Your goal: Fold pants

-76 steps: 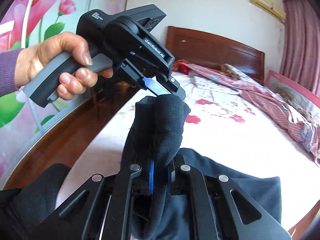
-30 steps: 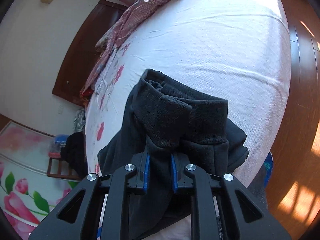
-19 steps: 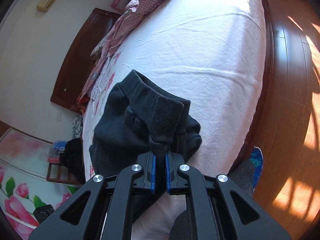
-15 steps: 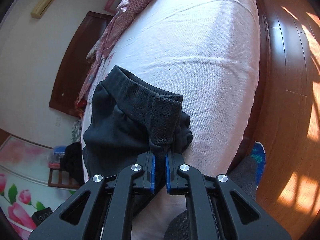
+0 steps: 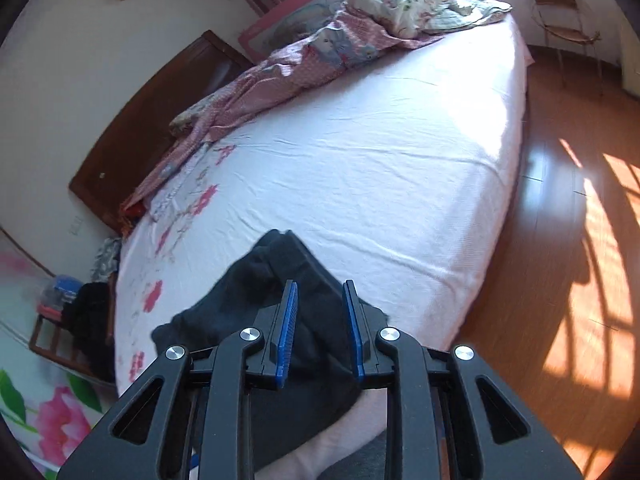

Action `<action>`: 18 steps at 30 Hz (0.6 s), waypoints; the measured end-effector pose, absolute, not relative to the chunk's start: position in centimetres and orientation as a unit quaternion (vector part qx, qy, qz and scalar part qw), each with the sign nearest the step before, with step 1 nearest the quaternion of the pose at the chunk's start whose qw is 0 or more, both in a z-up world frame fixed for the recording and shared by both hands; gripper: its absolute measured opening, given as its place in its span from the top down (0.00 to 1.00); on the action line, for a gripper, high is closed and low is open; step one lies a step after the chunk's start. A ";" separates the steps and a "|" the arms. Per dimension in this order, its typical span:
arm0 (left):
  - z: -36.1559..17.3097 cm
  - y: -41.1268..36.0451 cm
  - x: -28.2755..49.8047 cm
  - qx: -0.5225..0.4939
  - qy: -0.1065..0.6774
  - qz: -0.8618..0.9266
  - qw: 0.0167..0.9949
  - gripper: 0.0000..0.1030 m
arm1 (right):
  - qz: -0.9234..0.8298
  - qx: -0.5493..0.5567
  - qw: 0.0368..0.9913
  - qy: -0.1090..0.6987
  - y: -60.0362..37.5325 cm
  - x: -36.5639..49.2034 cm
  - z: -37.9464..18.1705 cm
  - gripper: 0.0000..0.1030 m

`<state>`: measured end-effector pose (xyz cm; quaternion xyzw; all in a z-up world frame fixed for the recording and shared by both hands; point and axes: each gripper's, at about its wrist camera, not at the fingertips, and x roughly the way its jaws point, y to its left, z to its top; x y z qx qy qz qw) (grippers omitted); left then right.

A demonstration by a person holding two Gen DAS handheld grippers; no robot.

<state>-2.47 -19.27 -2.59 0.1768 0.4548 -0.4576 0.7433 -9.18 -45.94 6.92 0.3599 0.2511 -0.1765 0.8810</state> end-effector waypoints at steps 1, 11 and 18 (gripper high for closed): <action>-2.7 -19.4 -2.6 0.179 0.454 -0.455 0.745 0.04 | -0.151 0.347 0.889 0.257 -45.8 -7.4 6.9 0.78; -3.3 -20.0 -3.3 0.206 0.443 -0.439 0.754 0.02 | -0.116 0.358 0.866 0.328 -48.5 1.9 -2.0 1.00; -3.3 -19.9 -3.3 0.202 0.443 -0.440 0.754 0.02 | -0.096 0.340 0.884 0.305 -47.3 -0.5 2.4 0.82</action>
